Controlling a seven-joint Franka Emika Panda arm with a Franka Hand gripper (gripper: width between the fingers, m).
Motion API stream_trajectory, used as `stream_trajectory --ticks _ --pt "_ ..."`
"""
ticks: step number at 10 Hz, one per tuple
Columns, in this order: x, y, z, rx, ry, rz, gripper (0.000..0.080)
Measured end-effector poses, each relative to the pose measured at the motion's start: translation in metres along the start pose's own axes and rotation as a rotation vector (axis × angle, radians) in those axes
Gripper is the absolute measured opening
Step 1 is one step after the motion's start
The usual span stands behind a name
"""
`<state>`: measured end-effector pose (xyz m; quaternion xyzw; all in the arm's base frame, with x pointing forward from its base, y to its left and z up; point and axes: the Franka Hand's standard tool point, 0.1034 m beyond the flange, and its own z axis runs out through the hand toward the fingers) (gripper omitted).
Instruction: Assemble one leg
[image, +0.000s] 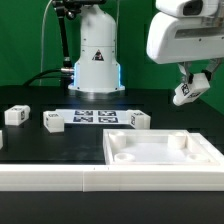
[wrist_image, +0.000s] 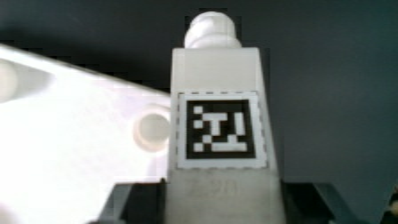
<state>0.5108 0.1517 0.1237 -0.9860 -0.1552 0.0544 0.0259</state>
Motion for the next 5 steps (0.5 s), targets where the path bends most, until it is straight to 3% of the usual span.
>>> stream_trajectory --ticks 1,5 --pt "0.006 0.005 0.0 -0.004 0.05 0.007 0.0291" --pt "0.049 0.037 -0.024 -0.01 0.297 0.091 0.0291"
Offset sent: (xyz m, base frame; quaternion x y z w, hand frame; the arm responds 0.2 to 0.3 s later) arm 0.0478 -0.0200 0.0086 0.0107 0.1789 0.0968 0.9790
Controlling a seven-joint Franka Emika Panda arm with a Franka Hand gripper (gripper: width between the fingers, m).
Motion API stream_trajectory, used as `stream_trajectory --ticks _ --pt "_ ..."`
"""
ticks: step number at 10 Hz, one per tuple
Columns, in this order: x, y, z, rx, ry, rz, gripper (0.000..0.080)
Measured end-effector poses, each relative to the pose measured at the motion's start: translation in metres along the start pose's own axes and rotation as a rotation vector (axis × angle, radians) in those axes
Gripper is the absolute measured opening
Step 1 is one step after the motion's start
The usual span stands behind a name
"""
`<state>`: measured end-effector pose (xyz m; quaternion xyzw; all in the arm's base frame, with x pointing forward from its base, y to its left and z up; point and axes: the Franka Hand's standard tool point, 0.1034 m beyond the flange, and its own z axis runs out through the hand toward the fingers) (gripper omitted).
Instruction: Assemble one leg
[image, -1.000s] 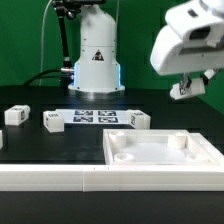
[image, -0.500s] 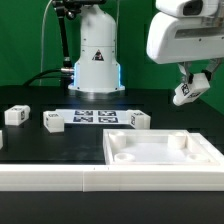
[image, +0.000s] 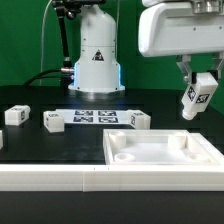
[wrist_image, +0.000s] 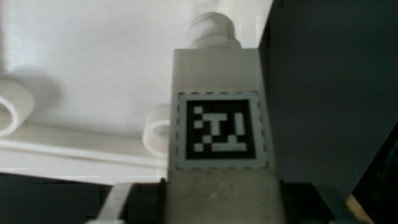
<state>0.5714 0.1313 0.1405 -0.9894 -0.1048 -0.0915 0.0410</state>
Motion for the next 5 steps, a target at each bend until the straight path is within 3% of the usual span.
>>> stream_trajectory --ticks 1,5 --pt "0.0143 0.0044 -0.0039 -0.006 0.09 0.009 0.0291" --pt "0.0136 0.0097 -0.001 -0.031 0.349 -0.005 0.0291"
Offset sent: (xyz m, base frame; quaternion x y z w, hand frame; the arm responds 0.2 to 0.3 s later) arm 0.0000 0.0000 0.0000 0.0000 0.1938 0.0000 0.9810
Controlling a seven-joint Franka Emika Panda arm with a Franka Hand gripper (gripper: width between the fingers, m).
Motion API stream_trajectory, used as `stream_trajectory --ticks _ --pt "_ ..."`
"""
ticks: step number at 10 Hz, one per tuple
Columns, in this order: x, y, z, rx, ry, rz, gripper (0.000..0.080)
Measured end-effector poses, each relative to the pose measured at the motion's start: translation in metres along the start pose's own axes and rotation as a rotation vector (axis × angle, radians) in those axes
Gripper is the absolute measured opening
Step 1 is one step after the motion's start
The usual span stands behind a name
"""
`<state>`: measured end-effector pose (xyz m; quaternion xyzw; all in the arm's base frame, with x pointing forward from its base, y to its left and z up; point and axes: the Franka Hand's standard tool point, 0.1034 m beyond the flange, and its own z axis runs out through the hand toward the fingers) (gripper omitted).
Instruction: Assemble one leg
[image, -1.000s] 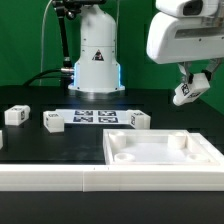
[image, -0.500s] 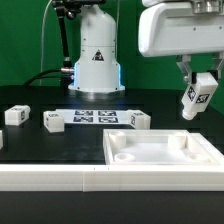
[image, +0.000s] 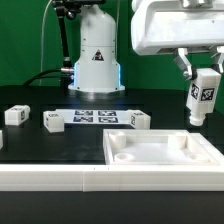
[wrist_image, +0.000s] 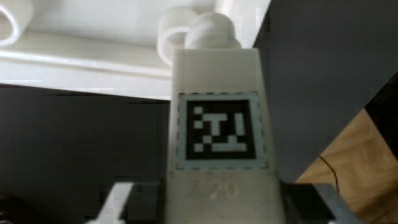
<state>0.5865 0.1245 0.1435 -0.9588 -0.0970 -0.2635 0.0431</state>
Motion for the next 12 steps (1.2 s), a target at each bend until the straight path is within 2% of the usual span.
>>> stream_trajectory --ticks 1,2,3,5,8,10,12 --pt "-0.003 0.007 0.01 -0.008 0.032 -0.025 0.0291" --pt "0.0 0.015 0.016 -0.01 0.004 -0.032 0.0292" --pt "0.009 0.021 0.016 -0.015 0.015 -0.039 0.0292" --pt "0.01 0.03 0.026 -0.02 0.012 -0.041 0.0292" --pt "0.002 0.022 0.041 -0.009 -0.007 -0.046 0.0292" --pt "0.0 0.012 0.043 -0.001 -0.01 -0.057 0.0292" --pt "0.002 0.009 0.045 -0.001 0.019 -0.061 0.0292"
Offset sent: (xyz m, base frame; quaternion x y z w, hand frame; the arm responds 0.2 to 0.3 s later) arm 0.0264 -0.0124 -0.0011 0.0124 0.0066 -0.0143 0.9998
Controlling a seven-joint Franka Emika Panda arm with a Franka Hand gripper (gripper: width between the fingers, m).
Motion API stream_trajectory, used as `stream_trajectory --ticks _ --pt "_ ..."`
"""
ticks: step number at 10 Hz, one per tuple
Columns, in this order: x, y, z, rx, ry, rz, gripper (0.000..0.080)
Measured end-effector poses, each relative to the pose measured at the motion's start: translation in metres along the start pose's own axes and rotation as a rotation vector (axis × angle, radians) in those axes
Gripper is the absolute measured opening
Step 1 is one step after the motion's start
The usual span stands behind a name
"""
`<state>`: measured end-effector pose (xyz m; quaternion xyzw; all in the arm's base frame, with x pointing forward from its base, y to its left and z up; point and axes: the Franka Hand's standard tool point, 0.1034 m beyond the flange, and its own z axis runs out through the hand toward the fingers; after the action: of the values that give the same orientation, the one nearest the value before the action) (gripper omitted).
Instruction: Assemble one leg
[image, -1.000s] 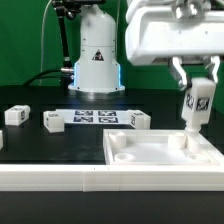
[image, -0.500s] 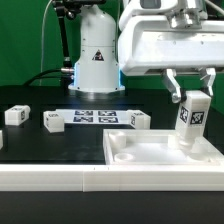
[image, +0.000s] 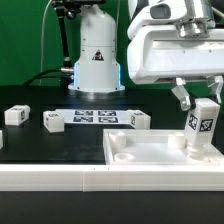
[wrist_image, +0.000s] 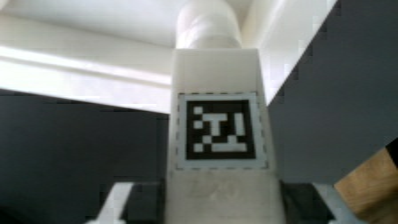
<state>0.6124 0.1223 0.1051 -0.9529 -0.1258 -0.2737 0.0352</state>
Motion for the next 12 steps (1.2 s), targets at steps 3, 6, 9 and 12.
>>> stream_trajectory --ticks 3,6,9,12 --pt "0.006 -0.003 0.004 -0.008 0.06 0.008 0.0292" --pt "-0.003 0.007 0.011 -0.021 0.064 -0.008 0.0292" --pt "-0.004 0.008 0.012 -0.022 0.068 -0.01 0.0292" --pt "-0.005 0.005 0.014 -0.027 0.103 -0.014 0.0292"
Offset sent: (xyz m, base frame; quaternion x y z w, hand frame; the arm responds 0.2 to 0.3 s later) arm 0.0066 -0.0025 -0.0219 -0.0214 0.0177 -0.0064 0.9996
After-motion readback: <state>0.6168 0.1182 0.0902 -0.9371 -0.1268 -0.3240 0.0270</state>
